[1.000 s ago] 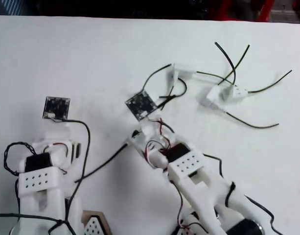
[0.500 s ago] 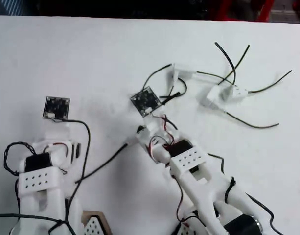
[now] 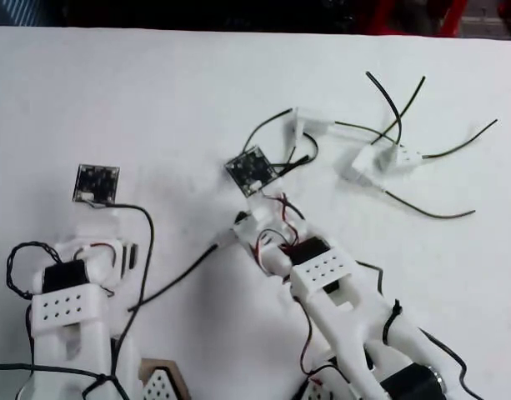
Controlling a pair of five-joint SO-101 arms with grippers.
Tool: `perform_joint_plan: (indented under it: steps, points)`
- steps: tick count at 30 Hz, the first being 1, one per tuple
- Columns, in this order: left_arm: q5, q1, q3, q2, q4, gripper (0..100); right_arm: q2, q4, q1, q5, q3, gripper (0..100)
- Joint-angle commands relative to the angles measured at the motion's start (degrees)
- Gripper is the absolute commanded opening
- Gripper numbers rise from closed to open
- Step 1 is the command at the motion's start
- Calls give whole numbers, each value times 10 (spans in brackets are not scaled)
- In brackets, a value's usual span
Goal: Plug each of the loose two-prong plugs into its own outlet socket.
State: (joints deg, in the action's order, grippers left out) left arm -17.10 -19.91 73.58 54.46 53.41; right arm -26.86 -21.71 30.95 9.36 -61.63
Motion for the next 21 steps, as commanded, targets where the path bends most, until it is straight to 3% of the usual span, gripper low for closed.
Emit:
perform_joint_plan:
  steps: [1, 21]
  points:
    - [7, -7, -1, 12, -11, 203, 7, -12, -14, 6, 26, 17]
    - [6, -7, -1, 12, -11, 203, 144, -10, 20, 8, 40, 17]
